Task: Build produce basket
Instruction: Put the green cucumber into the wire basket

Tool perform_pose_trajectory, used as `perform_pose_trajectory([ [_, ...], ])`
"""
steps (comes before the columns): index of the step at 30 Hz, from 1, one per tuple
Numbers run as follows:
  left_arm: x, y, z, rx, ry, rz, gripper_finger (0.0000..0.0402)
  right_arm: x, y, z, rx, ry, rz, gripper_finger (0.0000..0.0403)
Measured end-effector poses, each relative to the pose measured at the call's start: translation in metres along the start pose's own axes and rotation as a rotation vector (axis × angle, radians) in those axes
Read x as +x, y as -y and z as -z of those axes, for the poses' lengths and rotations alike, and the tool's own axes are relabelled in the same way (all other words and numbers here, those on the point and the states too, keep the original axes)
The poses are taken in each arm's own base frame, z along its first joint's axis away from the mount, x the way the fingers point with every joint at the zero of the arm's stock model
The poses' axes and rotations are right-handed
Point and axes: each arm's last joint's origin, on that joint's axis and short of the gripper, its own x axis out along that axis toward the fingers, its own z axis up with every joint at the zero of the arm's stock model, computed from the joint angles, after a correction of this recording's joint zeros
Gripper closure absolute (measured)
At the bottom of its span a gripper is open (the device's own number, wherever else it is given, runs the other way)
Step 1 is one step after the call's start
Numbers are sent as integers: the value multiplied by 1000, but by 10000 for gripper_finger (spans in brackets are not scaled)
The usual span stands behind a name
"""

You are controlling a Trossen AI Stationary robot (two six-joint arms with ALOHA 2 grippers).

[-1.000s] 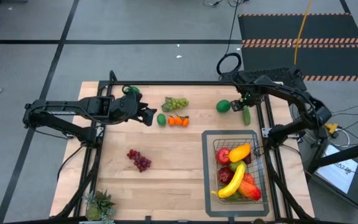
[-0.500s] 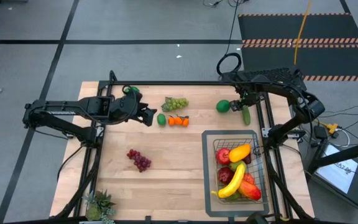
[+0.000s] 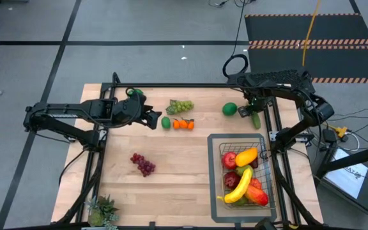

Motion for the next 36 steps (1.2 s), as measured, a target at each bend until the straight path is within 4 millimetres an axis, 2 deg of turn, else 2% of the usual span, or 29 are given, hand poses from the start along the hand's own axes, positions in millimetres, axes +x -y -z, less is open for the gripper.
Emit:
perform_pose_trajectory([
  [6,0,1,-1,-5,5,12,126,-2,0,2,-6,-17,-14,272],
  [10,-1,4,0,-8,11,36,126,-11,2,10,8,-26,-42,266],
  [16,-4,11,0,-16,30,84,126,-34,9,31,25,-17,-81,256],
  [22,-6,14,3,-6,23,103,126,-67,17,60,35,26,-187,262],
  [30,-10,19,9,34,11,128,126,-125,29,98,122,173,-305,262],
  [36,-13,23,13,56,0,149,126,-169,34,117,186,276,-367,262],
])
